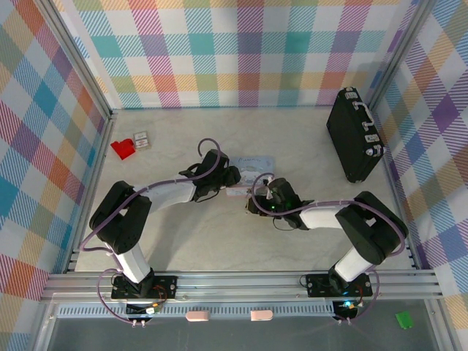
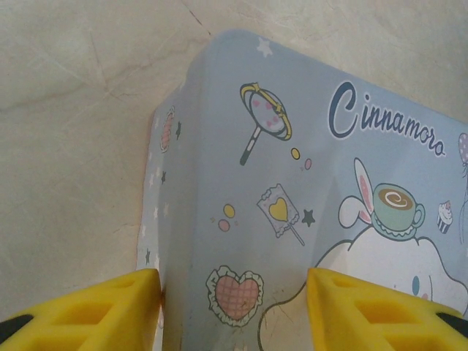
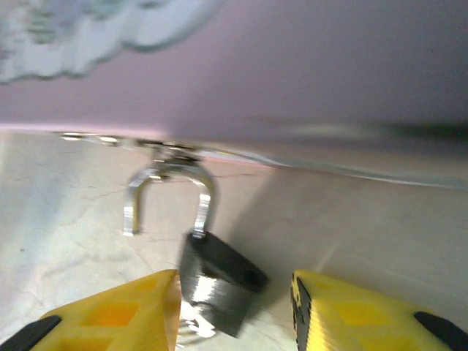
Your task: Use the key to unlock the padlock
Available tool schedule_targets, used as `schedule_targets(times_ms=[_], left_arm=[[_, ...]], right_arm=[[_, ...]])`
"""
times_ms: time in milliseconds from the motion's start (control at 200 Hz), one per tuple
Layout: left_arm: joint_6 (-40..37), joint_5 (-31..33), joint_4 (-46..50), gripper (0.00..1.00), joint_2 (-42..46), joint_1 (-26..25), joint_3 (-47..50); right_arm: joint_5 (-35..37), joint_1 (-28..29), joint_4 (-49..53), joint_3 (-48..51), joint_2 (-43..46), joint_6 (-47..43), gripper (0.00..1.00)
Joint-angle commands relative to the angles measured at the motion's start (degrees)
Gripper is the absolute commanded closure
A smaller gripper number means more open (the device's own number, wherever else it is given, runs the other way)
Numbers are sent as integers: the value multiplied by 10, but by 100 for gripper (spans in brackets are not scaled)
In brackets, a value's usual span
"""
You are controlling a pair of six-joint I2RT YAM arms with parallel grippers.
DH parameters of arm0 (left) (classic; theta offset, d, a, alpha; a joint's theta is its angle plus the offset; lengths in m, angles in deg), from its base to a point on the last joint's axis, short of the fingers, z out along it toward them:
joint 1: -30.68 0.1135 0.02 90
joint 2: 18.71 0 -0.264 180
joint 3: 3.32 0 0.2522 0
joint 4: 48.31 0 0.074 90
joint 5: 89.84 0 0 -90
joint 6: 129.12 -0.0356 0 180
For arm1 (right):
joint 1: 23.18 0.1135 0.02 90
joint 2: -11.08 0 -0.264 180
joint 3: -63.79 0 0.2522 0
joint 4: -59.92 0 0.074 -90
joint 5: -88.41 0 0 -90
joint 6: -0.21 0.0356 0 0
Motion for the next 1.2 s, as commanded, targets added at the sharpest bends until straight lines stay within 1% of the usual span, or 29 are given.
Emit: schedule_targets(times_ms=[0,105,300,475,555,665,770,920,1055,1195], left_arm=[[19,16,35,48,1,2,25],[21,13,32,48,0,2,25],[25,11,28,49,10,2,30],[37,2,17,50,14,1,41],[42,2,14,50,18,0,47],[43,8,14,50,26,-2,52],[47,14,15,50,27,-4,54],[50,22,19,51,29,-4,56],[50,35,30,51,32,-4,54],[58,43,30,51,35,-3,58]], right_arm=[[7,10,-52,-1,-8,14,56],[7,11,-44,-8,-17,12,56],[28,12,-7,-29,-50,18,55],[7,12,-36,-40,-87,33,54],[11,15,-33,-46,-93,34,59],[22,18,-15,-55,-93,29,63],[20,20,-8,-61,-92,27,72],[43,21,2,-49,-71,34,83],[45,20,-6,-33,-47,40,88],[42,10,-30,-7,-19,71,92]])
